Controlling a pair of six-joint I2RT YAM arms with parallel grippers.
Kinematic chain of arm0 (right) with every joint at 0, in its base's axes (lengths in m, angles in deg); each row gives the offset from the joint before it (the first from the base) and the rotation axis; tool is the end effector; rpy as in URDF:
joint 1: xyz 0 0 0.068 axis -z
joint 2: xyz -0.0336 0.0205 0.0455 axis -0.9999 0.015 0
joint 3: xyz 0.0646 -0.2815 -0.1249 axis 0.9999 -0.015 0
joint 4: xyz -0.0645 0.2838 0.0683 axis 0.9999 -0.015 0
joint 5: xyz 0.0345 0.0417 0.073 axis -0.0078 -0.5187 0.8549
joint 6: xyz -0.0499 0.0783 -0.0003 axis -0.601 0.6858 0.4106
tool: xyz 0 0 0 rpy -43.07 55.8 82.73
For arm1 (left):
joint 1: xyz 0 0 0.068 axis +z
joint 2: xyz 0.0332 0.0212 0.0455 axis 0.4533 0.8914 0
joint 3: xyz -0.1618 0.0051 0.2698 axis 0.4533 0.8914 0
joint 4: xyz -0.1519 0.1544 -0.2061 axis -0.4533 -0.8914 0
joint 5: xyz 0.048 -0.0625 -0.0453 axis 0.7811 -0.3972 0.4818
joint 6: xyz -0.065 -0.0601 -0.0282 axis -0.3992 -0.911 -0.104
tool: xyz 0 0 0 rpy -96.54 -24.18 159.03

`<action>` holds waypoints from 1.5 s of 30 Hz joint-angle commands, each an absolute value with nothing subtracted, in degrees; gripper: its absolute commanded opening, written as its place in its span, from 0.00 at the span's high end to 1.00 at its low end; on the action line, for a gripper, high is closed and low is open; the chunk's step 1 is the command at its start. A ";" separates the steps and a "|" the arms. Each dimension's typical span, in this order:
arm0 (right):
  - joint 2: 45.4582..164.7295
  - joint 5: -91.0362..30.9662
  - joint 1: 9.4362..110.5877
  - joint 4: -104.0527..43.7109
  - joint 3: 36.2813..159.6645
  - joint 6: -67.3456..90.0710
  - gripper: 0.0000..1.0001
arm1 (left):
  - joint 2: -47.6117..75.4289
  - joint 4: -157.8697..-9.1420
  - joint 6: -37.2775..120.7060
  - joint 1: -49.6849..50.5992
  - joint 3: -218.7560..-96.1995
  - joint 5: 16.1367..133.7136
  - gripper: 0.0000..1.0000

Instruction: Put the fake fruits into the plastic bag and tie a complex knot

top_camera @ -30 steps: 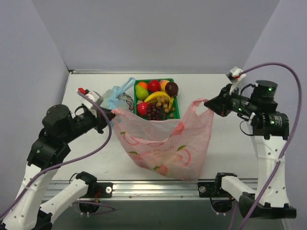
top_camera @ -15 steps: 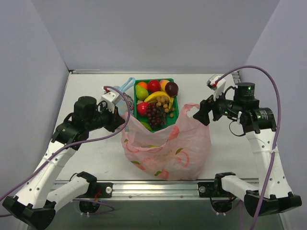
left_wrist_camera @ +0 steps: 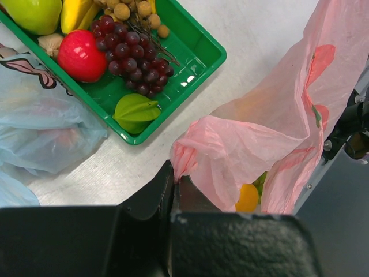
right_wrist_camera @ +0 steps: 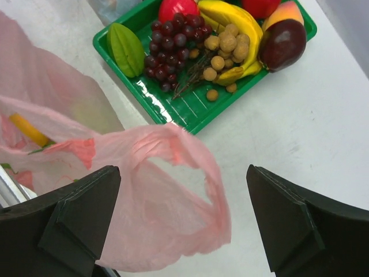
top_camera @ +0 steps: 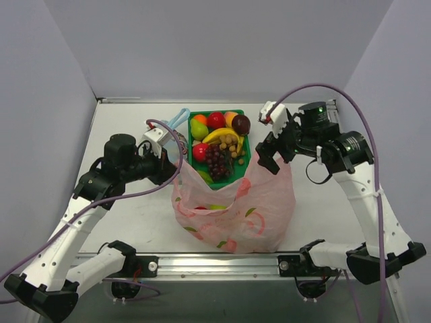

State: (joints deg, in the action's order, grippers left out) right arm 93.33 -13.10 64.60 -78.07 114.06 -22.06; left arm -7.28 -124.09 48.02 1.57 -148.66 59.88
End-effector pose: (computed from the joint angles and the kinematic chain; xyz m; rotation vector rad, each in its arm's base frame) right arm 0.2463 0.1506 0.4988 -1.1014 1.6761 0.4104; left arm 0.2057 -0.1343 0.3931 0.6187 2.0317 -0.7456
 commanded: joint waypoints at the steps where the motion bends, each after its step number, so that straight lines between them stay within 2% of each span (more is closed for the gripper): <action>1: 98.27 -19.66 63.74 -79.06 117.69 -18.75 0.02 | -7.80 -120.15 47.84 1.82 -150.44 58.14 0.99; 7: 101.53 -18.17 63.48 -79.58 116.66 -14.88 0.05 | -8.06 -119.62 46.79 1.82 -150.08 58.05 0.99; 9: 101.62 -17.20 63.74 -80.11 115.25 -14.61 0.18 | -8.06 -118.92 46.61 1.91 -149.82 59.10 0.99; 10: 101.53 -16.41 63.83 -80.29 114.63 -14.44 0.26 | -8.06 -118.66 46.61 1.91 -149.91 59.89 0.99; 11: 101.18 -13.88 64.00 -80.29 113.49 -14.18 0.46 | -8.15 -118.05 46.61 2.08 -149.91 60.59 0.99; 13: 100.13 -11.06 65.14 -80.55 113.13 -13.39 0.70 | -8.15 -117.43 46.70 2.52 -149.91 62.35 0.98; 14: 99.78 -8.87 65.75 -80.55 113.83 -12.86 0.94 | -8.06 -116.99 46.88 2.70 -149.73 62.70 0.99; 15: 99.08 -7.54 66.72 -80.81 114.53 -12.16 1.00 | -8.15 -116.81 46.96 3.22 -149.73 63.14 0.99; 21: 96.00 8.33 83.76 -81.08 121.64 -3.55 1.00 | -11.39 -116.90 46.79 6.65 -149.03 70.26 1.00; 24: 93.98 14.78 93.51 -79.51 119.48 2.95 1.00 | -14.64 -116.90 48.28 7.09 -149.29 70.88 1.00; 27: 92.66 20.41 97.82 -77.31 115.17 9.19 1.00 | -17.02 -118.12 51.26 7.09 -150.52 67.74 1.00; 31: 92.48 24.90 97.05 -74.67 108.13 9.91 1.00 | -17.29 -121.03 57.06 7.09 -149.91 57.81 0.98; 32: 92.31 25.77 96.44 -73.79 106.47 9.91 1.00 | -17.11 -122.16 57.60 7.01 -149.47 55.87 0.89; 33: 92.22 25.87 94.95 -72.48 106.02 9.56 1.00 | -16.85 -122.78 57.95 7.01 -148.95 53.07 0.63; 37: 90.64 23.86 90.04 -70.80 105.40 7.02 1.00 | -15.10 -121.57 56.82 7.01 -151.99 53.30 0.31; 45: 87.56 18.58 83.34 -69.57 106.10 3.49 1.00 | 0.80 -106.81 46.27 5.35 -169.50 43.19 0.26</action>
State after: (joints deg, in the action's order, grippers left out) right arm 89.57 19.80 84.30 -71.79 104.71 5.70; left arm -3.28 -116.96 51.77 6.60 -164.03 49.23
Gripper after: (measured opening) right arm 0.031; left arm 0.731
